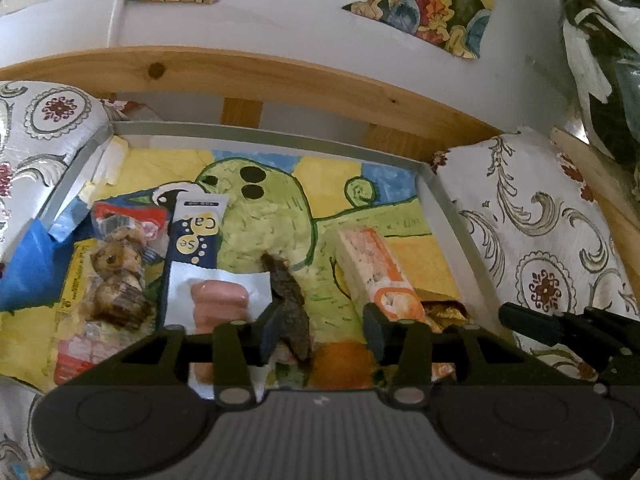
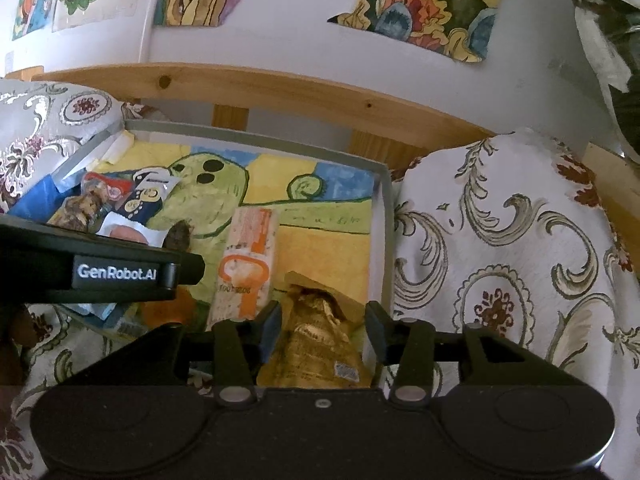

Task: Organize snacks
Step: 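Lower the orange into the tray and open the left tool while the right tool releases the foil pack, then lift both open tools away from the tray toward the last two snacks, then lower the left tool to the blue-printed snack bag while the right tool approaches the round wrapped snack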

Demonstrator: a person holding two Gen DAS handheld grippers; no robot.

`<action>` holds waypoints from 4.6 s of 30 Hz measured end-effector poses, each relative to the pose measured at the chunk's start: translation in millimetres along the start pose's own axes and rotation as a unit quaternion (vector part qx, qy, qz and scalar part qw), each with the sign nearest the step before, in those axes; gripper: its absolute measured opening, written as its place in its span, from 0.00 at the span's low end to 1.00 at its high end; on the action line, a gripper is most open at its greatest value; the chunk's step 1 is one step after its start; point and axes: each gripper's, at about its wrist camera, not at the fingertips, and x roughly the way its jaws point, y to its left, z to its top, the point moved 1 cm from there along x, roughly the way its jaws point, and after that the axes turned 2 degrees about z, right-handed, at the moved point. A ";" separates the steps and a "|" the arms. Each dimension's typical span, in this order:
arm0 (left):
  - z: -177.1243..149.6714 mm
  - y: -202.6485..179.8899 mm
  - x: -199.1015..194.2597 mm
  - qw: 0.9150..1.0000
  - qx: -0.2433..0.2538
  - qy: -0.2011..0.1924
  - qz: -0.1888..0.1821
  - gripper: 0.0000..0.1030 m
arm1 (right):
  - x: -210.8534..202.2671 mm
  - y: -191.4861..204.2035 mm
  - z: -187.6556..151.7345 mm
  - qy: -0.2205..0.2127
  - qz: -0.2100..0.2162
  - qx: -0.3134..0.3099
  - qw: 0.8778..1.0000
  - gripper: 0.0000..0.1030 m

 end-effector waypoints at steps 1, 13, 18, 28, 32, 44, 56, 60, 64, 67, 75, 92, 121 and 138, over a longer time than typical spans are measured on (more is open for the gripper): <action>0.6 0.5 -2.0 1.000 -0.001 -0.002 0.001 0.56 | -1.5 -1.2 0.6 -0.002 -0.001 0.002 1.000 0.52; 1.4 13.2 -48.6 0.997 -0.027 -0.064 0.041 0.97 | -33.3 -18.8 3.2 -0.042 -0.021 0.030 0.998 0.75; 1.9 16.1 -74.6 0.994 -0.028 -0.086 0.063 1.00 | -60.7 -24.2 5.1 -0.066 -0.024 0.054 0.996 0.85; -8.7 13.8 -141.5 0.989 -0.023 -0.131 0.068 1.00 | -132.1 -17.6 -0.1 -0.132 -0.009 0.091 0.987 0.98; -20.5 15.0 -166.5 0.987 -0.023 -0.139 0.071 1.00 | -160.4 -12.7 -9.8 -0.160 -0.001 0.103 0.982 0.99; -61.5 27.2 -231.5 0.984 -0.030 -0.147 0.095 1.00 | -221.6 9.7 -43.0 -0.180 0.012 0.110 0.978 0.99; -112.4 37.1 -269.5 0.980 -0.040 -0.132 0.143 1.00 | -257.3 25.3 -76.8 -0.163 0.010 0.124 0.979 0.99; -130.3 35.7 -275.9 0.980 -0.017 -0.118 0.157 1.00 | -263.0 29.9 -85.8 -0.151 0.011 0.124 0.981 0.99; -142.4 36.1 -282.0 0.981 -0.012 -0.107 0.164 1.00 | -267.3 31.9 -92.8 -0.140 0.012 0.126 0.982 0.99; -146.6 36.6 -286.1 0.981 -0.014 -0.104 0.164 1.00 | -271.0 33.9 -99.0 -0.131 0.011 0.128 0.983 0.99; -161.3 31.4 -290.3 0.983 -0.007 -0.082 0.162 1.00 | -277.3 44.2 -113.6 -0.099 0.013 0.115 0.988 0.99; -170.4 33.3 -289.9 0.977 -0.008 -0.051 0.204 1.00 | -268.4 58.8 -129.6 -0.025 0.019 0.101 0.994 0.99; -133.7 71.3 -237.5 0.976 -0.047 0.023 0.213 1.00 | -226.1 81.1 -103.5 0.027 0.039 0.042 0.998 0.99; -65.2 105.2 -182.1 0.992 0.020 0.000 0.127 1.00 | -171.6 95.4 -56.8 0.026 0.069 -0.054 0.996 0.99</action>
